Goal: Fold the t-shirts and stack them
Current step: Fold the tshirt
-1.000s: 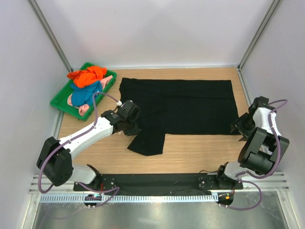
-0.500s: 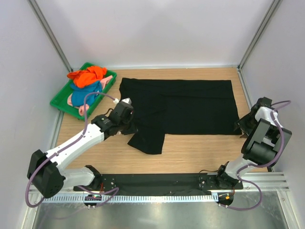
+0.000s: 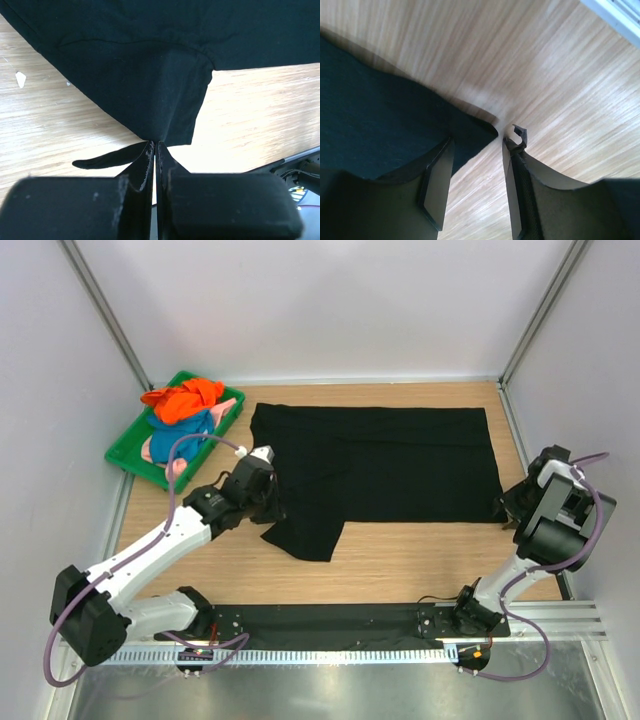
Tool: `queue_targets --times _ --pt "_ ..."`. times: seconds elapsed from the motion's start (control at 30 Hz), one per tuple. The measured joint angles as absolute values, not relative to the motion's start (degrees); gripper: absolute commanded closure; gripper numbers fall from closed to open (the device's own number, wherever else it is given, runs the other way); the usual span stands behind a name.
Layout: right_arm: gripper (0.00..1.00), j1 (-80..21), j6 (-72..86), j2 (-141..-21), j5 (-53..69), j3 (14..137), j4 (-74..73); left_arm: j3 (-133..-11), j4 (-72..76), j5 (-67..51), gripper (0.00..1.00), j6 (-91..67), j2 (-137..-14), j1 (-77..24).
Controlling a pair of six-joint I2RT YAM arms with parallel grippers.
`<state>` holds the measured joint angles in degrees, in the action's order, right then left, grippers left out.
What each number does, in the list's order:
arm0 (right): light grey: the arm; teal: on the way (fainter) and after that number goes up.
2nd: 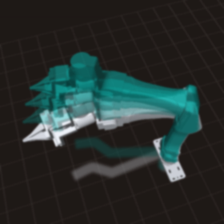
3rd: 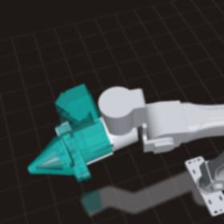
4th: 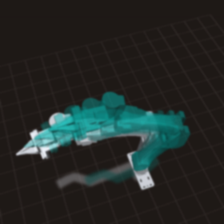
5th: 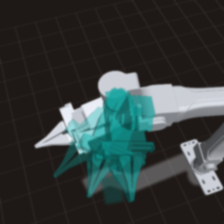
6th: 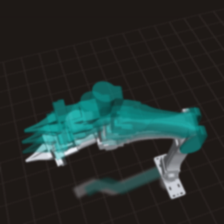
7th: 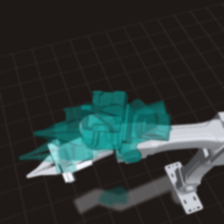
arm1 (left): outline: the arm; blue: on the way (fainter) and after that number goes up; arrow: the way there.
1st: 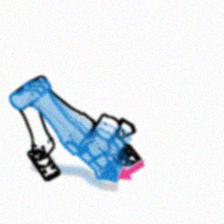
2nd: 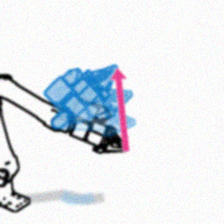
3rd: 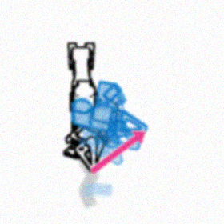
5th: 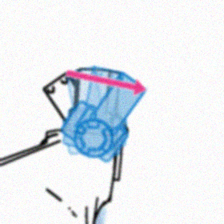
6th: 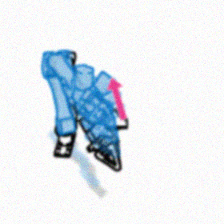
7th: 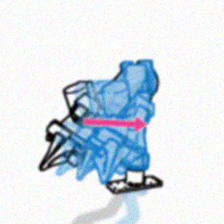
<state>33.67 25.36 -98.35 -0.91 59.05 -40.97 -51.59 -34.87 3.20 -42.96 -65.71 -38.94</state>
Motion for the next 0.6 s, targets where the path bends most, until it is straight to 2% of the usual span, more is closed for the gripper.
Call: queue_targets --times 0.07,0.17,0.23,0.27,0.37,0.6 --pt "0.51 33.67 25.36 -98.83 -0.91 59.64 -40.84 -51.53 -34.87 3.18 1.0 -42.94 -65.43 -38.94" --pt "0.61 33.67 25.41 -99.68 -0.91 60.58 -40.73 -51.46 -34.89 3.14 1.0 -42.94 -64.66 -38.94" --pt "0.73 33.76 25.39 -100.05 -0.93 60.97 -40.75 -51.44 -34.96 3.16 1.0 -42.96 -64.1 -38.94" --pt "0.82 33.8 25.43 -100.05 -0.82 61.01 -40.73 -51.42 -35.0 3.18 1.0 -42.96 -63.7 -38.94" --pt "0.99 33.87 25.78 -100.05 -0.3 60.99 -40.53 -51.42 -35.24 3.33 1.0 -42.89 -62.57 -38.94" --pt "0.99 33.85 26.06 -98.1 -0.08 59.92 -41.76 -51.55 -36.8 3.9 1.0 -42.46 -59.55 -38.94"
